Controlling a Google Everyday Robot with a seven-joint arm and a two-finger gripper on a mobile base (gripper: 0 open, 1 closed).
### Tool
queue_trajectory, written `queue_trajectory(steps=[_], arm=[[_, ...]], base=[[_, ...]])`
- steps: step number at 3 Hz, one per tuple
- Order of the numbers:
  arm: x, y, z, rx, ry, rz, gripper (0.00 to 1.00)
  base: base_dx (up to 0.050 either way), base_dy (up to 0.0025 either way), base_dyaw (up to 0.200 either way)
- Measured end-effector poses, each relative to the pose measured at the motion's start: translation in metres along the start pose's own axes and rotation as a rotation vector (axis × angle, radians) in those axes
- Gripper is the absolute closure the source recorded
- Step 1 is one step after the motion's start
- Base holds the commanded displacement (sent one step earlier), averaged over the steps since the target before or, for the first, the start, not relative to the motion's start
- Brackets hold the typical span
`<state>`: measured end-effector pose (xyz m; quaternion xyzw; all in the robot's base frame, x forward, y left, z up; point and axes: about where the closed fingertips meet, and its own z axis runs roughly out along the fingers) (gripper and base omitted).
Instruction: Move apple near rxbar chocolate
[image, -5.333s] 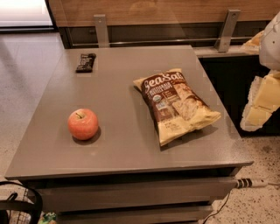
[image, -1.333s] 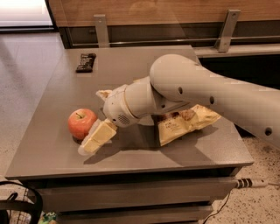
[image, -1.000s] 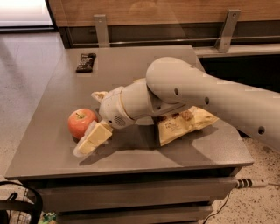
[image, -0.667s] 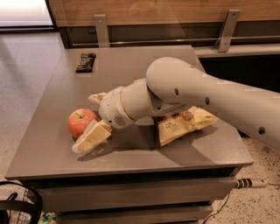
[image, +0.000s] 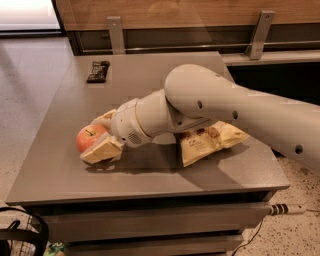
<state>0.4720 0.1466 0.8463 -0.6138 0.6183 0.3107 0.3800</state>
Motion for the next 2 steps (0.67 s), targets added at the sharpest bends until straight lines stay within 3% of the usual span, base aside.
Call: queue_trajectory(steps=[1,2], arm=[[-0.0021,0.0015,0.0004,-0.001,0.001,-0.005,0.93],[-0.0035,0.0025,0.0006,-0.002,0.001,-0.008,1.00]], base=[[0.000,0.00000,0.000],[0.000,0.00000,0.000]])
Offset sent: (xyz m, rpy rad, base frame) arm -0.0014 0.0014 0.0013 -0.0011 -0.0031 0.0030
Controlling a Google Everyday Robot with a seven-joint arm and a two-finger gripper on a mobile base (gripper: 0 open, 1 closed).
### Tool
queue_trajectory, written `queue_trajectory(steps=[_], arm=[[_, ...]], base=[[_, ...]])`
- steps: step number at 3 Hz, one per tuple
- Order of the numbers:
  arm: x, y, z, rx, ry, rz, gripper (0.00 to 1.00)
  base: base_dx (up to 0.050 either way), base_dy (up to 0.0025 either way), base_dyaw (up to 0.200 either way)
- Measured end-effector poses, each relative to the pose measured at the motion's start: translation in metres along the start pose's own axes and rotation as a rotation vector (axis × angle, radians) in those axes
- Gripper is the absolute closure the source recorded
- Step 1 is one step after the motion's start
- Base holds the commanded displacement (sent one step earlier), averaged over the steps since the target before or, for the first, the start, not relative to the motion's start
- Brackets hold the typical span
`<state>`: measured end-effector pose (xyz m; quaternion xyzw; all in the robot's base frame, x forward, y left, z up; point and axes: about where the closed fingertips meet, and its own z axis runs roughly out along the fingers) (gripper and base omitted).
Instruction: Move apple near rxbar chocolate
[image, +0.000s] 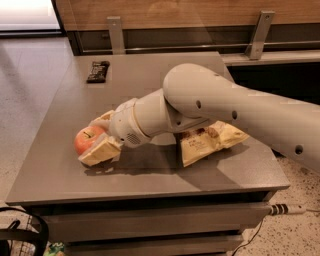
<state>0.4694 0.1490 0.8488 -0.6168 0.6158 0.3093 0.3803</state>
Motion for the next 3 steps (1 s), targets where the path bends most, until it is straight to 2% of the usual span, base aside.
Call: queue_trajectory(steps=[1,2,3], arm=[[-0.001,-0.019,-0.006,-0.016,0.008,0.015,1.00],[0.001,-0.081,-0.036,-0.009,0.039,0.076,1.00],[0.000,-0.134,-0.067,0.033,0.081,0.103,1.00]], base=[[0.000,0.00000,0.000],[0.000,0.00000,0.000],[0.000,0.00000,0.000]])
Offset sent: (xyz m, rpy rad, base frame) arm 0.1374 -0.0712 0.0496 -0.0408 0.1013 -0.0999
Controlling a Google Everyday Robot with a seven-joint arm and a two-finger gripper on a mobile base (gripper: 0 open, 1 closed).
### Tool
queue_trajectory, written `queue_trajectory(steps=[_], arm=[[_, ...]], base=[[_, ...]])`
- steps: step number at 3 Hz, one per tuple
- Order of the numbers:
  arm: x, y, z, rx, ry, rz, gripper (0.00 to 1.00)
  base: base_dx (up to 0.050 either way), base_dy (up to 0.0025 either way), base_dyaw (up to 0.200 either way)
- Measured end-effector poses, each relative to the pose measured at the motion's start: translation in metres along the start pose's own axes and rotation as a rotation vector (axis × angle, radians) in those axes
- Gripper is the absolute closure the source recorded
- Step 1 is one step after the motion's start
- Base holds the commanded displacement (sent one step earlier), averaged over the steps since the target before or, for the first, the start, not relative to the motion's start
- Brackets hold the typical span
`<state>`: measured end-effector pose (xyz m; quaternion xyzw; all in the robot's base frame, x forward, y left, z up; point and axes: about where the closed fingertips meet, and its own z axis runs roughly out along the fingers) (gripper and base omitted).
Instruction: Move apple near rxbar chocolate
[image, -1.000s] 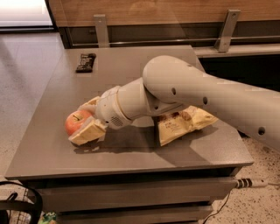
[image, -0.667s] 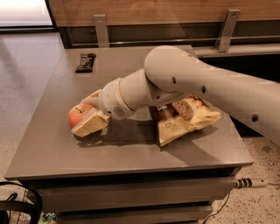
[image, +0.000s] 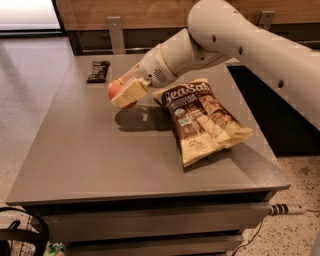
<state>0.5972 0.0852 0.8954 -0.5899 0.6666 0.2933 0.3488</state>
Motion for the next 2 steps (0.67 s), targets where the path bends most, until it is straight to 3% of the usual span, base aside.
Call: queue_trajectory(steps=[2], arm=[[-0.029,-0.111,-0.029,0.173,0.094,0.034,1.00]], base=[[0.000,0.00000,0.000]])
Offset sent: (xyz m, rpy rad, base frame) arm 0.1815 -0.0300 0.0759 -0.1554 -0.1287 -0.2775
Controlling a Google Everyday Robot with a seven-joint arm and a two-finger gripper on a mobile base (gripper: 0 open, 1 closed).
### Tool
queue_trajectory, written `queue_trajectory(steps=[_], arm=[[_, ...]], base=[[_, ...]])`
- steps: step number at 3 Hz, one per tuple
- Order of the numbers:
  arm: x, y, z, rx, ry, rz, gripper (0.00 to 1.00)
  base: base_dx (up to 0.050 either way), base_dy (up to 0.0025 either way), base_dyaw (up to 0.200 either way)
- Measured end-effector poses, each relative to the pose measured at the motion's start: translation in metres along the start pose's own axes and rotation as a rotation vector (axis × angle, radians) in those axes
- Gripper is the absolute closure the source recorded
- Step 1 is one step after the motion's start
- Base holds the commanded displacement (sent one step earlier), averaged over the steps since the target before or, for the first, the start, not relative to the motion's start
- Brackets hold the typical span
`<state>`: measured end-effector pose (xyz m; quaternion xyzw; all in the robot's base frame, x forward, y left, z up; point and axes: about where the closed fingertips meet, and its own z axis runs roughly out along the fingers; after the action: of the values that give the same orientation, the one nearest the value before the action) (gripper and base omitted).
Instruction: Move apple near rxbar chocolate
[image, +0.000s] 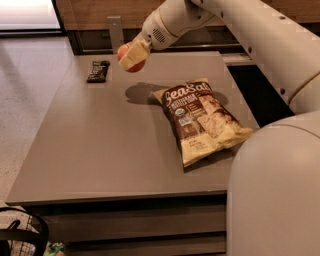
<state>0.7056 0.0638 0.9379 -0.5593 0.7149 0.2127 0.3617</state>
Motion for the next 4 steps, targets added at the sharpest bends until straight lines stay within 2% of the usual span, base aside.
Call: queue_trajectory(steps=[1,3,4], arm=[[-0.013,-0.040,0.016,0.046,-0.005,0.008,1.00],[-0.014,-0.074,0.085,0.038,-0.072,0.050,1.00],[-0.008,-0.083,0.107,0.036,-0.089,0.080,1.00]], base=[[0.000,0.00000,0.000],[0.000,0.00000,0.000],[0.000,0.00000,0.000]])
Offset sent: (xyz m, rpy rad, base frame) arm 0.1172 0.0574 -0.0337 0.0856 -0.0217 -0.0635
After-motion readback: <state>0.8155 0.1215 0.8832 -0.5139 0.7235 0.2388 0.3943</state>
